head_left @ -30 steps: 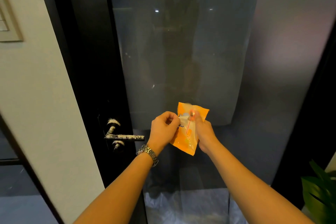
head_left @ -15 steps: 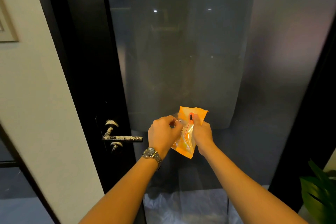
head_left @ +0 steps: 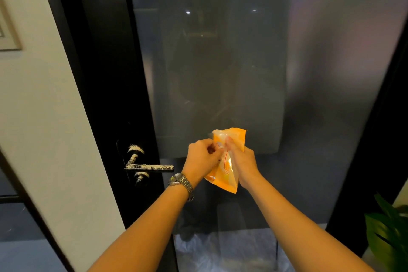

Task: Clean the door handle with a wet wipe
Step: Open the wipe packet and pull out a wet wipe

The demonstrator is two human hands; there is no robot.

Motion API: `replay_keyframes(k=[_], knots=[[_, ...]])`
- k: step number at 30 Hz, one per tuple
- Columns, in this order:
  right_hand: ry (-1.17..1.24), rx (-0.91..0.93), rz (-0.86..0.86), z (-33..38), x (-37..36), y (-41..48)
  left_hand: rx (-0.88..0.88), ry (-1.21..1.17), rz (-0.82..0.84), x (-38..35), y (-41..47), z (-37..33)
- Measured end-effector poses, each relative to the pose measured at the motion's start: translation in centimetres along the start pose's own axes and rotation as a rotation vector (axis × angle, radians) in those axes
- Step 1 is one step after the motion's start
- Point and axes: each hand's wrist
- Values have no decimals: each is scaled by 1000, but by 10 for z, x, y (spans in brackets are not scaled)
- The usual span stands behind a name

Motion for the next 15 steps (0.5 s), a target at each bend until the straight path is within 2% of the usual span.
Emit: replay_keyframes(k=[2, 8, 10, 12, 15], knots=[[-7, -16, -61, -4, -1, 0, -31, 40, -46, -2, -2, -1], [-87, 12, -95, -18, -3, -2, 54, -161, -221, -6, -6, -3], [-11, -48, -42, -15, -4, -2, 79, -186, -220, -7, -5, 1], [181, -100, 65, -13, -3, -3, 88, -174, -199, -6, -2, 5], [265, -54, 228, -17, -2, -6, 104, -157, -161, -4, 2, 9]])
Point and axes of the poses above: each hand's wrist, its own y-axis towards the middle knuckle, its own x-axis out of the back of the hand, z = x × y, and after that the axes turned 11 degrees about x, right-handed
